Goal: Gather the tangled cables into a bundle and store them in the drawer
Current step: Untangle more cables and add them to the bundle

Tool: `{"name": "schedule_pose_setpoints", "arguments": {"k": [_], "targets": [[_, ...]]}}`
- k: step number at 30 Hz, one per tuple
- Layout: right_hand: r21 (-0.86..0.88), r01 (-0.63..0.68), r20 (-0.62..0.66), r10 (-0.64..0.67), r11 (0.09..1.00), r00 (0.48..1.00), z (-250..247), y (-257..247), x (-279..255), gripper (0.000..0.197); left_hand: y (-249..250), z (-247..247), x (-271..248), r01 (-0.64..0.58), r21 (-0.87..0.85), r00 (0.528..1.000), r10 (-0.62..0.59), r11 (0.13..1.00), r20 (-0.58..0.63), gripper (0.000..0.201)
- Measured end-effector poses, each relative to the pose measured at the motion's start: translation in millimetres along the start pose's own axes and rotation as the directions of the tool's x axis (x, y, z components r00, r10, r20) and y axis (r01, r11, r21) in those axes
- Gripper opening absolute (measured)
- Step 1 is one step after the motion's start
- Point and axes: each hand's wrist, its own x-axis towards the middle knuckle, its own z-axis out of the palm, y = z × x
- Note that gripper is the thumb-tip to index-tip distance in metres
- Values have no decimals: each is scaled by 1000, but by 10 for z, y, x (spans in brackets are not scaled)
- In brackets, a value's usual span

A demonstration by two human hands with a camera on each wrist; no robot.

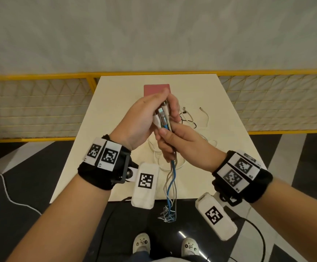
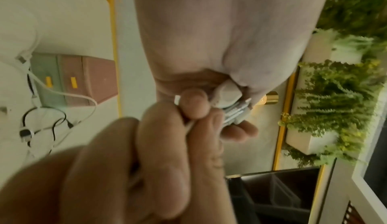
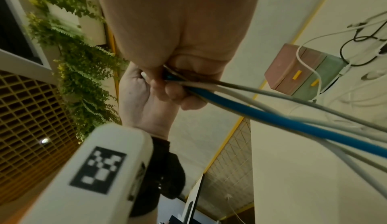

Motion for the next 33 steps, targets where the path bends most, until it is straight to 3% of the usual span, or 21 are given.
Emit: {"name": "schedule_pose_setpoints", "arguments": {"k": [4,8,12,14,18,20,25,27,29,30,31,33], "targets": [[20,3,11,-3,1000,1000,6,-9,-21,24,18,-22,-20,34,44,999,-35,998,13,35],[22,-14,6,14,1000,1000,27,-8,-61,23,33,-21,-41,5,109,998,-12,994,68,36],[27,-31,-45,32,999,998,-5,10,-60,24,81,-10,-56,-85,184,996,89,979,-13,47],[46,-20,-50,23,999,999,-17,-1,-52,24,102,43,-71,-88,395,996,87,914,18,48],[113,-15,-49,20,994,999,-13,-6,-48,29,68,96,-20,-206,698,978,167,686,125,38],[122,-8,-61,16,992,998,-7,17,-43,24,26,87,18,-259,760,963,222,596,155,38],[109,-7,-15,9,994,1000,-28,55,-41,16,40,47,97,-319,786,934,318,529,165,38],[64,-7,-4,7,998,1000,-38,39,-59,18,86,37,120,-302,741,925,371,600,76,38],[70,-11,-45,15,997,999,-47,20,-72,21,141,39,135,-235,479,931,337,846,-138,40],[94,-6,-71,13,996,997,-51,10,-72,22,155,25,135,-183,303,943,254,935,-216,46],[113,8,-93,2,994,996,-50,3,-67,23,138,-10,130,-111,190,962,153,976,-224,60],[130,44,-121,-28,991,992,-41,-8,-36,21,68,-38,101,21,300,997,3,954,-79,90]]}}
